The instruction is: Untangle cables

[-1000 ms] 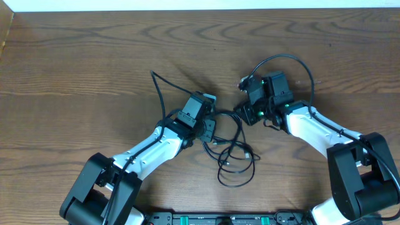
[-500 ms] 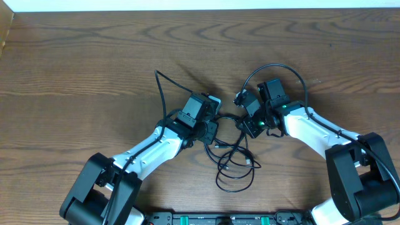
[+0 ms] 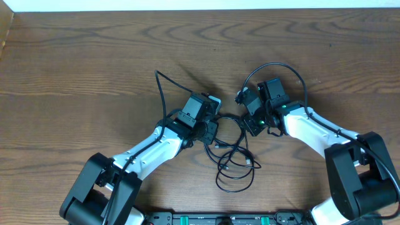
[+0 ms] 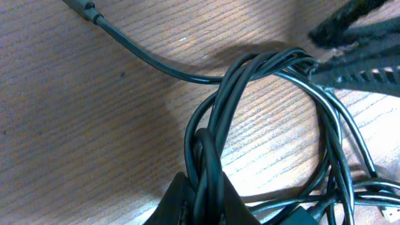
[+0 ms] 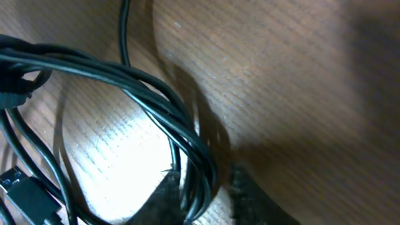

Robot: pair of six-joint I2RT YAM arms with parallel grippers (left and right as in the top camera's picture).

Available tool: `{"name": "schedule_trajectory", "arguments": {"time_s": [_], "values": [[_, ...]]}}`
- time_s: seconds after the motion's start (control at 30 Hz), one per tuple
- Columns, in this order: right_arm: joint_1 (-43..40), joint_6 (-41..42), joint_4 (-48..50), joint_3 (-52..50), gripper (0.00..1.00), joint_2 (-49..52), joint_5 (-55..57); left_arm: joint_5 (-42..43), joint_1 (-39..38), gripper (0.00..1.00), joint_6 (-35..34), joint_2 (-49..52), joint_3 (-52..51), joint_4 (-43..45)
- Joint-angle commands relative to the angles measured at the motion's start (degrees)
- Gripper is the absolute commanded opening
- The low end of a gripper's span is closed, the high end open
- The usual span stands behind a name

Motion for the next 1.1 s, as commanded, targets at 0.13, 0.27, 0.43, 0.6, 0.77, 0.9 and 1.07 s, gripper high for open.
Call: {"name": "schedule_trajectory", "arguments": {"time_s": [0.13, 0.27, 0.43, 0.6, 0.77, 0.9, 1.07], "values": [[0.2, -0.5, 1.6, 0.0, 0.01, 3.5, -4.9, 0.7, 0.2, 0.08, 1.0, 0.1, 0.4, -0.1], [-1.3, 0.9, 2.9, 0.3, 0.01, 3.2, -9.8, 0.7, 0.2, 0.08, 1.0, 0.1, 0.4, -0.9], [-9.7, 2.7, 2.2, 0.9, 0.01, -1.2, -25.3, 0.7, 0.2, 0.07, 1.0, 0.1, 0.4, -1.3], [-20.3, 2.7, 1.0, 0.9, 0.01, -7.2, -45.1, -2.8, 0.2, 0.08, 0.5, 0.1, 0.4, -1.3], [-23.0, 2.6, -1.5, 0.9, 0.01, -8.2, -45.7, -2.8, 0.2, 0.08, 0.5, 0.1, 0.4, -1.3], [-19.8, 0.8, -5.7, 0.8, 0.03, -8.2, -36.0, -2.7, 0.2, 0.08, 0.2, 0.1, 0.4, -1.3], [-8.1, -2.1, -4.7, -0.2, 0.32, -7.5, -17.7, -2.7, 0.2, 0.08, -0.6, 0.1, 0.4, -1.3]]}}
